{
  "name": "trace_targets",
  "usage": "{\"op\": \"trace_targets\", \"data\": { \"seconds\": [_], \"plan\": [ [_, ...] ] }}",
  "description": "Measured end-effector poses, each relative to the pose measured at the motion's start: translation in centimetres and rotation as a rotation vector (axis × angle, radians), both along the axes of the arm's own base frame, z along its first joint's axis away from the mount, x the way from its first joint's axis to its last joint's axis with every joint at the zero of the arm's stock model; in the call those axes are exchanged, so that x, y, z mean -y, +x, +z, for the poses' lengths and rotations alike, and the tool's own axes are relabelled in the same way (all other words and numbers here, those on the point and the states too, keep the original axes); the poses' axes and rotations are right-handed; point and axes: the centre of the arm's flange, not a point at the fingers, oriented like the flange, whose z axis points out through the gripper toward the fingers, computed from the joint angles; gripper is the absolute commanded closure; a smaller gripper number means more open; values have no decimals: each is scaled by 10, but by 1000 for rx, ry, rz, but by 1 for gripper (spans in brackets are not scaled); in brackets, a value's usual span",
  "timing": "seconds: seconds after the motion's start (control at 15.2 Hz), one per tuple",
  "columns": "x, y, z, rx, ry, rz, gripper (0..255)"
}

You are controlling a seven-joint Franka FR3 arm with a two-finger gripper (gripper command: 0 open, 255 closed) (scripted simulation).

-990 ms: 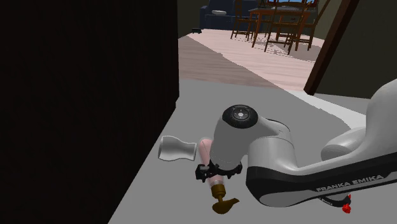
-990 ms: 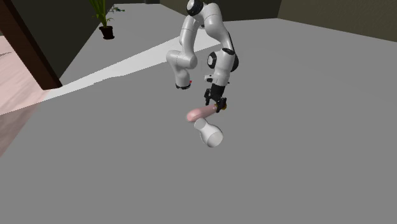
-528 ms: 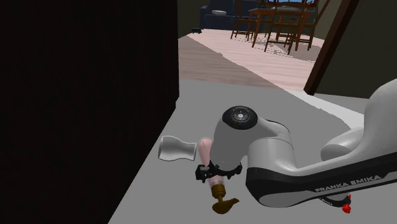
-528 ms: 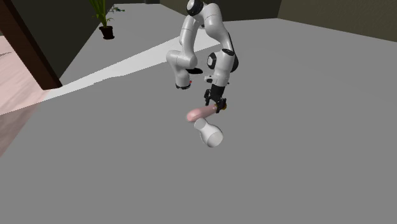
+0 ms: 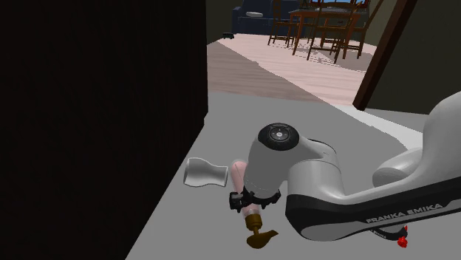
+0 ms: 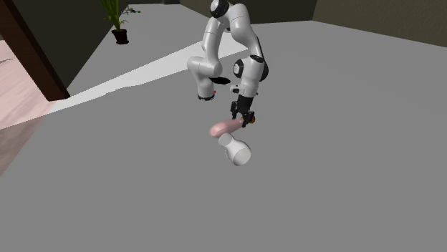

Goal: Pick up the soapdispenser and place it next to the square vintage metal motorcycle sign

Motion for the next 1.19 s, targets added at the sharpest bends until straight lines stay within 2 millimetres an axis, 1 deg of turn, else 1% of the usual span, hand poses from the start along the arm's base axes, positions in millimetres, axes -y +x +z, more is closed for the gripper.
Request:
{"op": "trace_targets", "data": {
  "seconds": [0.13,0.26,1.19],
  "plan": [
    [0,0,0,0,0,0,255],
    [0,1,6,0,0,0,255],
    [1,0,78,0,0,-1,255]
  ]
}}
